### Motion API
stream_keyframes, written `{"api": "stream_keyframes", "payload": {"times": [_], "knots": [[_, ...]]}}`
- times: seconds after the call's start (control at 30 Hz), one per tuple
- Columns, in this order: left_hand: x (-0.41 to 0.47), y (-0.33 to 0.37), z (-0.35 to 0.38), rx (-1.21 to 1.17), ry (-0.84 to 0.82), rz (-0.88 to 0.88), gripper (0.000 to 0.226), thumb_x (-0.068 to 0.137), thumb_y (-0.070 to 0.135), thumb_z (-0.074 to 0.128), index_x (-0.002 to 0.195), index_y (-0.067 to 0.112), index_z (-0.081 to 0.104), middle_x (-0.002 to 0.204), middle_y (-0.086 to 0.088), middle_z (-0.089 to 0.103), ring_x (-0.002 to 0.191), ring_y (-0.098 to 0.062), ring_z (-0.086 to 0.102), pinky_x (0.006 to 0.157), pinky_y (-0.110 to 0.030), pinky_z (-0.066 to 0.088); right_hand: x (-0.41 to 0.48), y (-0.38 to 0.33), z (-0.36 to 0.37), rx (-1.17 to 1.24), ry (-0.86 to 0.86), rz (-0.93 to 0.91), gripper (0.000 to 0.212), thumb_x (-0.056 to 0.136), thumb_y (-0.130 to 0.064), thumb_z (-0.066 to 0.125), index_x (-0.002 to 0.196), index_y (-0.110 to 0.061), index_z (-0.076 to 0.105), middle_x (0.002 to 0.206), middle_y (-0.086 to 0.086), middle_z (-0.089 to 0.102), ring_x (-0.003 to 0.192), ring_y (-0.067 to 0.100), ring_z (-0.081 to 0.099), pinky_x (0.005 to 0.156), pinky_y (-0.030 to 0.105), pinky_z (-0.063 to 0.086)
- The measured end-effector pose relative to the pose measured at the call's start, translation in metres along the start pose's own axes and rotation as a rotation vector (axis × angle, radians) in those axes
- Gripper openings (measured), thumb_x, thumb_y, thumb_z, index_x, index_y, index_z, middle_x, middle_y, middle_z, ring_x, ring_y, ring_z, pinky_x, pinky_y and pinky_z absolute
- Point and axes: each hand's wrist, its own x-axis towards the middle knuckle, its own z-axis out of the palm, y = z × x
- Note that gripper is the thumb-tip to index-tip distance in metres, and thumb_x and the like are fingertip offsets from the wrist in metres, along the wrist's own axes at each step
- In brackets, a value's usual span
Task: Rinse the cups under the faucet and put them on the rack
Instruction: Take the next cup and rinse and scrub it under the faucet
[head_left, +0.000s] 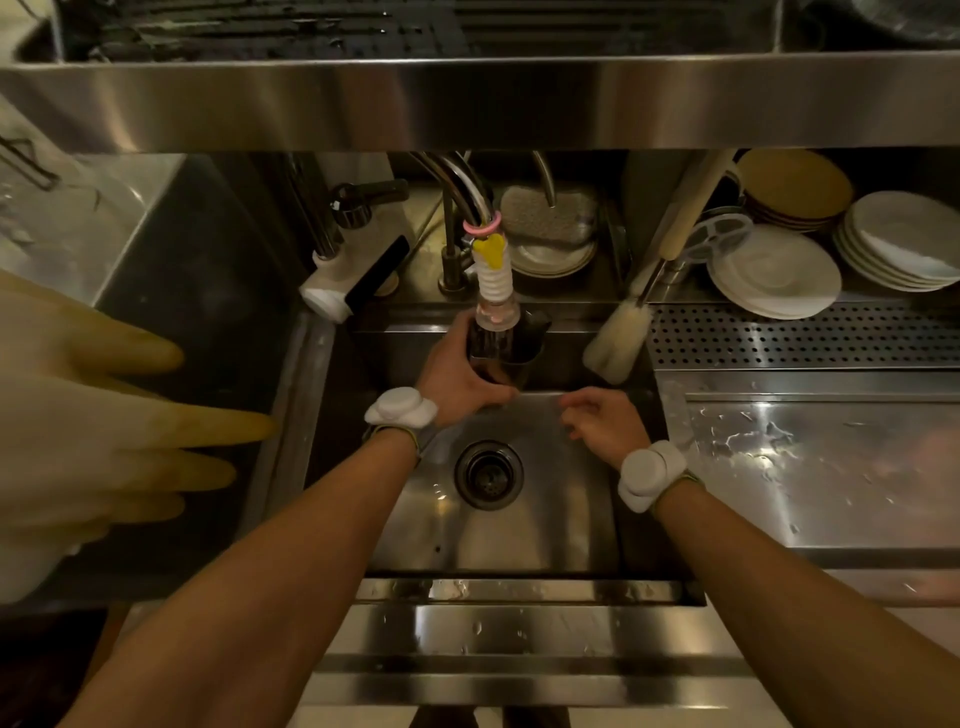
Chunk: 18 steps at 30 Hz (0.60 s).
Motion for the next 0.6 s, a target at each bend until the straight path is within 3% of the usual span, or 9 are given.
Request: {"api": "stream_keyframes", "payload": {"times": [0.17,0.27,0.43,0.6], "knots": [[0.001,-0.003,0.001,0.041,0.011,-0.005,0.095,0.054,0.018,0.088,0.136,0.02,0.04,0.126,0.001,0.059,0.111,-0.011,0.055,0.089,-0.022,0.042,0.005,-0.008,-0.003,0.006,-0.006,0.005,0.021,0.087,-0.007,0.059,0.107,-0.009,0.067,0.094,0.004,0.065,0.084,0.015,0.061,0.074,0.023,0.047],[-0.001,0.001,-0.01,0.14,-0.009,-0.003,0.098,0.051,0.027,0.086,0.136,0.026,0.039,0.128,0.004,0.057,0.114,-0.013,0.055,0.093,-0.028,0.046,0.003,-0.013,-0.004,0.007,-0.016,-0.013,0.022,0.088,-0.01,0.06,0.109,-0.01,0.068,0.097,0.003,0.065,0.09,0.019,0.063,0.083,0.029,0.051],[-0.017,0.013,-0.038,0.631,-0.109,-0.06,0.106,0.052,0.046,0.081,0.143,0.037,0.027,0.137,-0.005,0.046,0.126,-0.03,0.044,0.101,-0.051,0.041,0.002,-0.026,-0.01,-0.014,-0.014,-0.04,0.022,0.087,-0.011,0.062,0.107,-0.011,0.068,0.1,0.006,0.066,0.097,0.023,0.063,0.094,0.041,0.051],[-0.026,0.029,-0.058,0.977,-0.194,-0.103,0.105,0.057,0.052,0.079,0.146,0.036,0.025,0.137,-0.011,0.043,0.126,-0.035,0.04,0.103,-0.054,0.034,-0.008,-0.044,-0.013,-0.01,-0.045,-0.12,0.026,0.085,-0.011,0.063,0.111,-0.01,0.067,0.097,0.003,0.064,0.096,0.019,0.061,0.091,0.032,0.05]]}}
